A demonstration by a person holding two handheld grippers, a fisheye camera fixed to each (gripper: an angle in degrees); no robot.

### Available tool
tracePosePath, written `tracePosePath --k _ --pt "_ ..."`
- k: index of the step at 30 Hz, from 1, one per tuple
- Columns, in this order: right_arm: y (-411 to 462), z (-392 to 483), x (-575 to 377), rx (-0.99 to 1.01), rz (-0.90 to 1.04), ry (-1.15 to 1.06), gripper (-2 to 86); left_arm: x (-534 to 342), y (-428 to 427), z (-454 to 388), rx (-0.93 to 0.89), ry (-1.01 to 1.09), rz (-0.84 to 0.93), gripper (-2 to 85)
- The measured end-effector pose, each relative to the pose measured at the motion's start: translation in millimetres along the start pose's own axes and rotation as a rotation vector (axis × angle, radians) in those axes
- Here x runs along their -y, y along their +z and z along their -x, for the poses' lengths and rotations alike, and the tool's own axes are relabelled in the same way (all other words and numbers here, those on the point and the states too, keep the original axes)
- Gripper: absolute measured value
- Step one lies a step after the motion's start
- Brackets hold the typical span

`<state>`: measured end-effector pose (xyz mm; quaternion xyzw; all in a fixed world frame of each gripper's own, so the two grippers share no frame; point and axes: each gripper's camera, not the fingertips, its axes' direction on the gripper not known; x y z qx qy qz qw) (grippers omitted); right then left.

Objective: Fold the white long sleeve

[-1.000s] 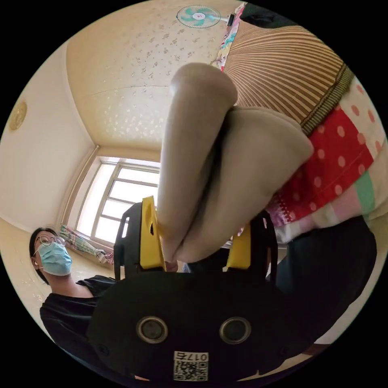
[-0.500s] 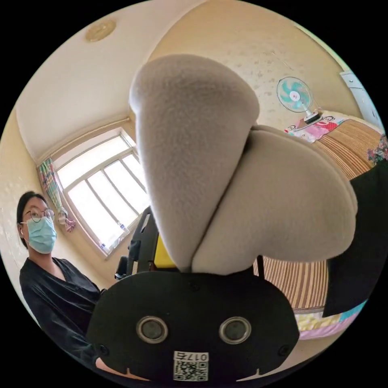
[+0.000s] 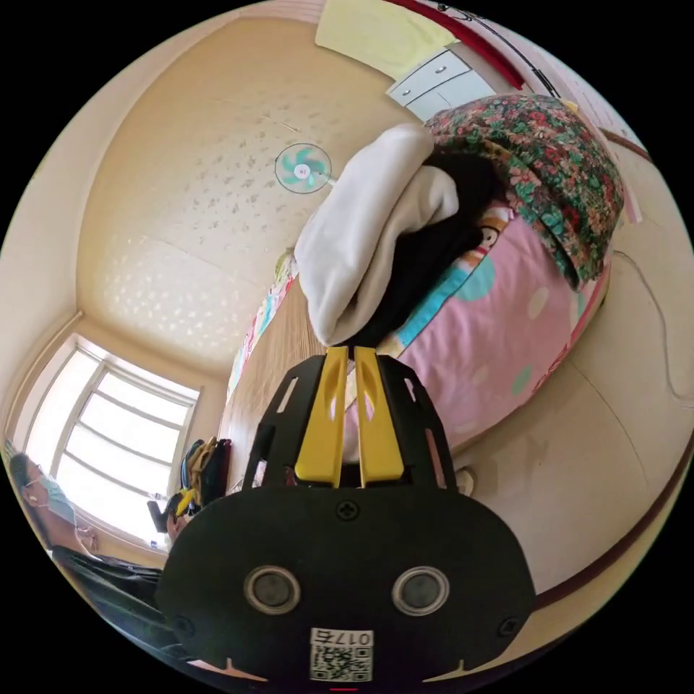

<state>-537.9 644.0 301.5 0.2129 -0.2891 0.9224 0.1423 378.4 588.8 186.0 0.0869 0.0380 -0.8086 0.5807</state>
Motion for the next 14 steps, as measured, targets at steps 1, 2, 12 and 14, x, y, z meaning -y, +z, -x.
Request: tracePosePath --k 1,2,12,14 --pt "11.6 11.8 -17.8 0.025 0.073 -0.029 3.3 11.6 -36.1 9.4 0.065 -0.028 -0.126 12.2" --pt "21.6 22.9 -34.8 0.051 0.127 -0.045 3.0 17.3 -51.5 12.1 0.107 -0.033 -0.177 12.4" --pt "66.8 79.3 -111.2 0.462 0.321 -0.055 1.6 89.4 -21.4 70.6 0.395 -0.122 0.098 8.1" --pt "58.7 97.2 -117.2 0.474 0.332 -0.088 1.2 102.1 -38.4 61.3 0.325 -0.098 0.091 2.2"
